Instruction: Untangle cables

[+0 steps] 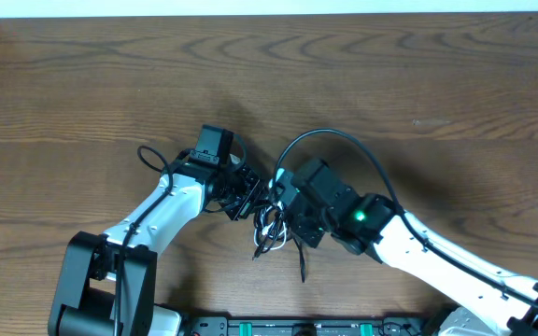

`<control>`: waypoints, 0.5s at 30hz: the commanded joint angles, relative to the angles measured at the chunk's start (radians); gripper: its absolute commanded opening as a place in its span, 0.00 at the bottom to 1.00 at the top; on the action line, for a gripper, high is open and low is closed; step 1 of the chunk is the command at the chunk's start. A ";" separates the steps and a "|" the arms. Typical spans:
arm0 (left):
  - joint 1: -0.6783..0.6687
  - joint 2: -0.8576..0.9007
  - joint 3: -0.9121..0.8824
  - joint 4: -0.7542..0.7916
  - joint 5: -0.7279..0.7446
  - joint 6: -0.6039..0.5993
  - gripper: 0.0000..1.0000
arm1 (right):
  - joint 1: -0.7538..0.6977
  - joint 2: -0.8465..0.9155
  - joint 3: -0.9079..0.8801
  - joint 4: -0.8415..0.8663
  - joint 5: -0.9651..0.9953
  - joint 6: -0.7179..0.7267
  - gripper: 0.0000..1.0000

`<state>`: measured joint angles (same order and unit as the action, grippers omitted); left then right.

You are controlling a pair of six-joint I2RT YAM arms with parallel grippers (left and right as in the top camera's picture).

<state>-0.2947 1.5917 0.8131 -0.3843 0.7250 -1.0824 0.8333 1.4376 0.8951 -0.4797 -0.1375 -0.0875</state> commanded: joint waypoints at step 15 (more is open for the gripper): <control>0.002 0.006 0.000 0.003 0.179 -0.042 0.08 | -0.011 0.028 -0.016 0.027 -0.052 0.042 0.31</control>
<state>-0.2947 1.5917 0.8131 -0.3840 0.8413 -1.1042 0.8211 1.4425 0.8871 -0.4538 -0.1787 -0.0605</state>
